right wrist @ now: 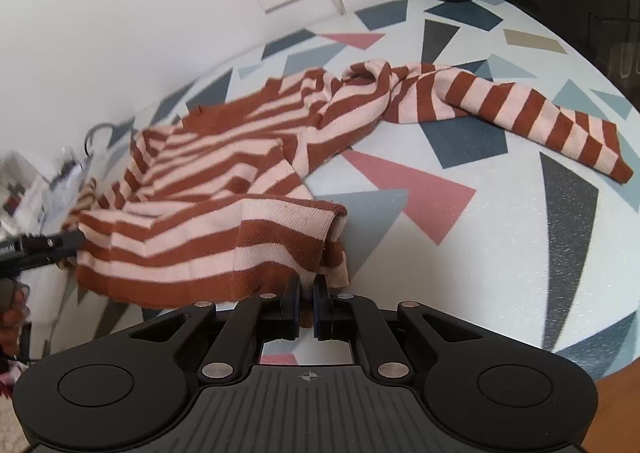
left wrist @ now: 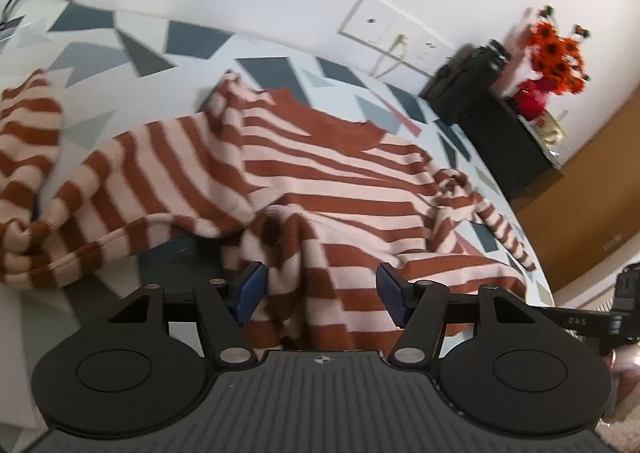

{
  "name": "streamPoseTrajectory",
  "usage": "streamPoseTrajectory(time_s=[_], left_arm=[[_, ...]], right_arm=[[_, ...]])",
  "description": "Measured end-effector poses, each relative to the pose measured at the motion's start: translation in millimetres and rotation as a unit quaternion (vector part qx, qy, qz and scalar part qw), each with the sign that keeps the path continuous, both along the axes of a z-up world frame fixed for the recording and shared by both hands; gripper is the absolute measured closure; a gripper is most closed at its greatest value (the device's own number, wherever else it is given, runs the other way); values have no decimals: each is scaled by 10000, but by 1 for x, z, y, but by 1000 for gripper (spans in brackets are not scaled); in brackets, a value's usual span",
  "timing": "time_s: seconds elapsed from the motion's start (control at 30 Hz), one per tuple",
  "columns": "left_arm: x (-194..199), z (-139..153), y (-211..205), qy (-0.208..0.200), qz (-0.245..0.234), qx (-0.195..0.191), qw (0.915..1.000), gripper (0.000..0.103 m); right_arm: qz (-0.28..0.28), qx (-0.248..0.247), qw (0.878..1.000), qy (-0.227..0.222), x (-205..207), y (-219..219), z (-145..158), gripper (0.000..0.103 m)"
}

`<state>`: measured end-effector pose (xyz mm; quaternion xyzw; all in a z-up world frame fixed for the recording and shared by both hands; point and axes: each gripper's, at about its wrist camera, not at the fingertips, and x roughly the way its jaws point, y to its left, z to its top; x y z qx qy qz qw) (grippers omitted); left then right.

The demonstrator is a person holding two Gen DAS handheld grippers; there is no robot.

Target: Fold clothes

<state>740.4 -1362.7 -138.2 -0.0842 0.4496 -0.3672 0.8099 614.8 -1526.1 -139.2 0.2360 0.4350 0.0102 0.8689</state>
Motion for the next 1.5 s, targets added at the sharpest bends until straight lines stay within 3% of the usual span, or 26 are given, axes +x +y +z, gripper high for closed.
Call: streamPoseTrajectory(time_s=[0.07, 0.13, 0.2, 0.7, 0.77, 0.83, 0.9, 1.0, 1.07, 1.2, 1.23, 1.37, 1.5], left_arm=[[-1, -2, -3, -109, -70, 50, 9999, 36], [-1, -6, -5, -166, -85, 101, 9998, 32], [2, -11, -4, -47, -30, 98, 9999, 31], [6, -14, -9, -66, 65, -203, 9998, 28], [5, -15, -9, -76, 87, -180, 9998, 31], [4, -15, -8, -82, 100, -127, 9998, 45], [2, -14, -7, -147, 104, -15, 9998, 55], [-1, -17, -6, -213, 25, 164, 9996, 57], [-3, -20, -5, -221, -6, 250, 9994, 57], [-4, -21, -3, -237, 1, 230, 9995, 57], [-4, -21, -3, -235, 3, 231, 9995, 57], [-5, -21, -3, -229, 22, 233, 9995, 57], [-6, -20, -3, -239, 73, 248, 9994, 61]], right_arm=[[-140, 174, 9996, -195, -2, -3, 0, 94], [-227, 300, 9988, -317, -2, -6, 0, 84], [-266, 307, 9986, -351, 1, -8, 0, 80], [-337, 284, 9979, -477, 27, -14, -10, 74], [-251, 307, 9981, -464, 28, -13, -11, 78], [-108, 332, 9984, -444, 28, -12, -10, 92], [38, 336, 9988, -366, 25, -10, -8, 94], [277, 317, 9989, -217, 19, -7, -8, 97], [241, 263, 9994, -36, 15, -8, -10, 93], [-179, 493, 9986, -99, 6, -20, -9, 64], [-302, 511, 9981, -191, 5, -23, -7, 60], [-538, 550, 9964, -367, 14, -36, -4, 60], [-663, 693, 9952, -183, 36, -42, -18, 60]])
